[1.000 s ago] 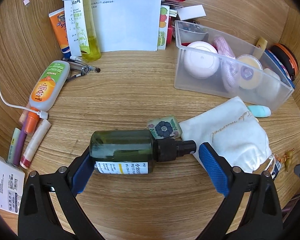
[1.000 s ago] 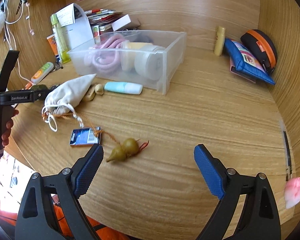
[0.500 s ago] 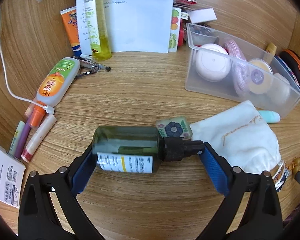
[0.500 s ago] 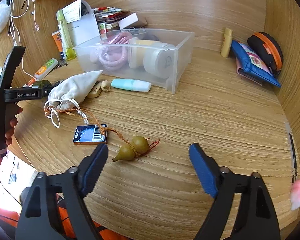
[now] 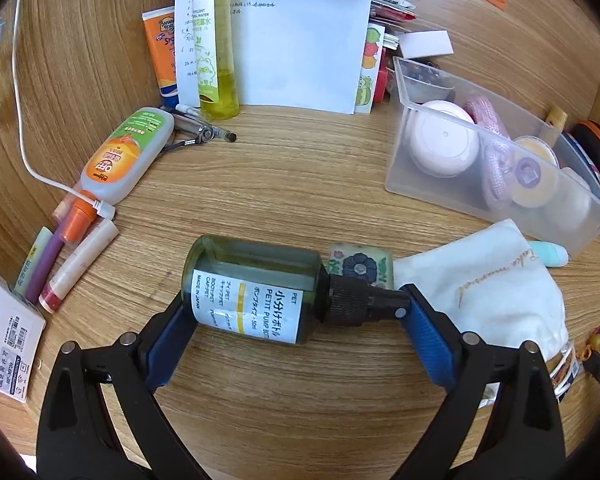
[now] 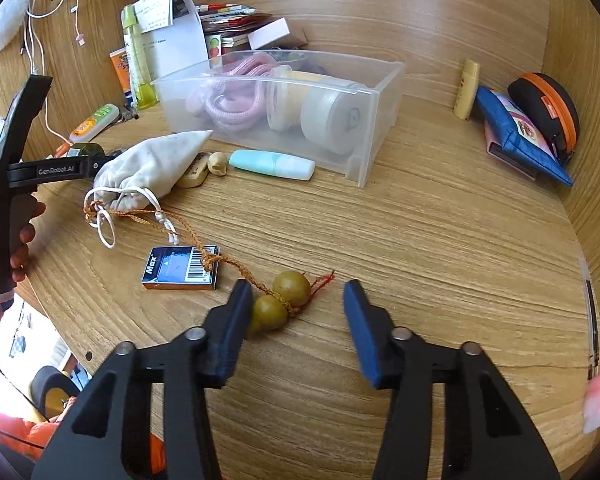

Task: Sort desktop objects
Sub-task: 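Grasp the olive-green gourd beads with the right tool while the left tool holds the bottle, then carry the green bottle and gourd beads over the clear box with both tools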

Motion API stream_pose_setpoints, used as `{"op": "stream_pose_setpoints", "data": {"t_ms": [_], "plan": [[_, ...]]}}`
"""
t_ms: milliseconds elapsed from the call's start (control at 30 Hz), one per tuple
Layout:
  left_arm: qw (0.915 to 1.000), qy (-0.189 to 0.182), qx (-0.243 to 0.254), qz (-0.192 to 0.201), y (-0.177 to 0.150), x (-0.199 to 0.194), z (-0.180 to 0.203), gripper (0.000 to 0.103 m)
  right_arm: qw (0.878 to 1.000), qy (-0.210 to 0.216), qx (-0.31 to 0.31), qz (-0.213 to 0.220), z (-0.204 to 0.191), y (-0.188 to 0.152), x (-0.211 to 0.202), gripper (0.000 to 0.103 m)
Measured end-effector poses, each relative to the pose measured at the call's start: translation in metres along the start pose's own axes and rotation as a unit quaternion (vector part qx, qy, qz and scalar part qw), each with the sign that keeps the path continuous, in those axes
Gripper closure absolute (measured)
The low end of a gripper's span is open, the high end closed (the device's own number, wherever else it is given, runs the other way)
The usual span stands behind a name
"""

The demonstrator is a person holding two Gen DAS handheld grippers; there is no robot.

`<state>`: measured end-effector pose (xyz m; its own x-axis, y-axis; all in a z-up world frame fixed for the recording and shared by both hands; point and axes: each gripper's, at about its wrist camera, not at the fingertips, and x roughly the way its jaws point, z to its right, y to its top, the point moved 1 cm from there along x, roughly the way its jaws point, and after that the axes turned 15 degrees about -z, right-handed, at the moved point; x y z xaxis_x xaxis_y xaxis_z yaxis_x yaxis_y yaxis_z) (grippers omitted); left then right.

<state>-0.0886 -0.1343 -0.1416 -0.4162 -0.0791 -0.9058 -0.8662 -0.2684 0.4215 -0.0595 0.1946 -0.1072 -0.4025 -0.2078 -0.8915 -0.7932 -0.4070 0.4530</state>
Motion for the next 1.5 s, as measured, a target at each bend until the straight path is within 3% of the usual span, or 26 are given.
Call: {"op": "stream_pose_setpoints", "data": {"t_ms": [100,667,933,1500], "plan": [[1.0,-0.002,-0.002,0.002,0.0,0.0,-0.002,0.005,1.0,-0.001,0.001,0.0,0.001,0.001,-0.001,0.079],[0.9984,-0.01,0.012,0.053,-0.003,-0.043,0.004,0.005,0.999,0.013,0.015,0.035,0.012,0.015,-0.022,0.079],[0.9959,-0.047,0.021,0.075,0.006,-0.062,0.013,0.005,0.997,0.012,0.011,0.069,0.016,0.04,-0.041,0.079],[0.9914,-0.08,0.049,0.092,0.041,-0.078,0.032,0.005,0.993,-0.003,-0.013,0.121,0.013,0.099,-0.068,0.079]]}}
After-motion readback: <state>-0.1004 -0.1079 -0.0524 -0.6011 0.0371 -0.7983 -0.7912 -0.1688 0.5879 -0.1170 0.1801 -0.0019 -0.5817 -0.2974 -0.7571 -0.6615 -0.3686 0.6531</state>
